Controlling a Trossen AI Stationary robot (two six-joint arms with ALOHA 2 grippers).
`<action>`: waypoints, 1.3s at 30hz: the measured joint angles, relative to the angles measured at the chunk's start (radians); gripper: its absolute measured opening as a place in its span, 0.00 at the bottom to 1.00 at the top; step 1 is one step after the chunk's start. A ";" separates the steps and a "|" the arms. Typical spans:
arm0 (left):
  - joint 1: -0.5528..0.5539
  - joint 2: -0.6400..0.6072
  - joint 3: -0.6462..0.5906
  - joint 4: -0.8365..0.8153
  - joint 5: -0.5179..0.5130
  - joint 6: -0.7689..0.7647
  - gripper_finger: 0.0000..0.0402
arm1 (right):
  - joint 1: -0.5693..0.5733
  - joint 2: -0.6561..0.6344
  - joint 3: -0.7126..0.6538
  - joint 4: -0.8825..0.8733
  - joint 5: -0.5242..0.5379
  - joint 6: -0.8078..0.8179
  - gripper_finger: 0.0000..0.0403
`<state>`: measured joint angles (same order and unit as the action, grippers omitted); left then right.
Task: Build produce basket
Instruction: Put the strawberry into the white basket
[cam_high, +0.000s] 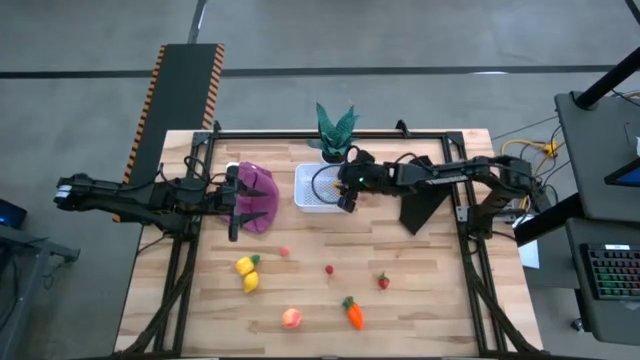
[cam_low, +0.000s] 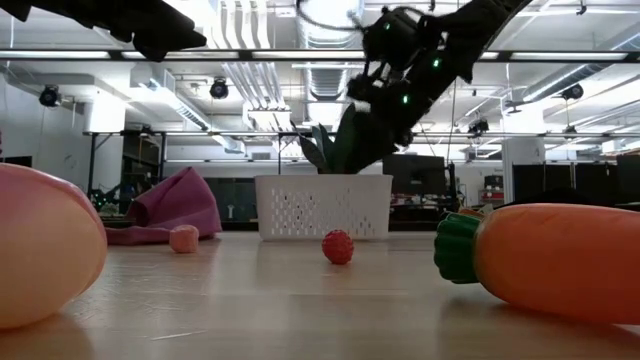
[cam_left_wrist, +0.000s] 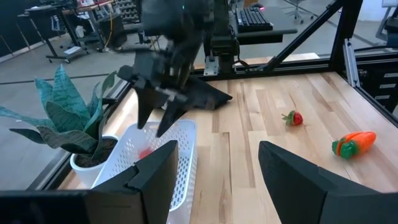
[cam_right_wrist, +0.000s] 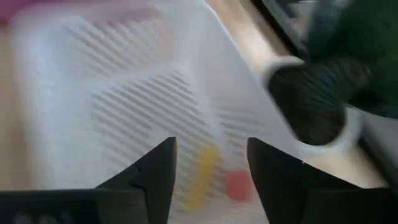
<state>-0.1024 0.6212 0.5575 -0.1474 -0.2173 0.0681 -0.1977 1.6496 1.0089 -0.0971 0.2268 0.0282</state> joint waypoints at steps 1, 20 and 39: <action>0.000 0.000 0.000 0.000 0.000 0.000 0.52 | -0.001 -0.026 0.004 0.002 -0.088 0.023 0.49; 0.000 0.001 0.000 0.001 0.000 -0.003 0.52 | 0.468 -0.511 0.014 -0.382 -0.266 0.509 0.46; 0.001 0.025 0.000 0.008 -0.110 0.000 0.52 | 1.026 -0.273 0.014 -0.783 0.316 1.594 0.45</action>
<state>-0.1017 0.6467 0.5575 -0.1390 -0.3276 0.0684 0.8281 1.3770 1.0225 -0.8804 0.5424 1.6224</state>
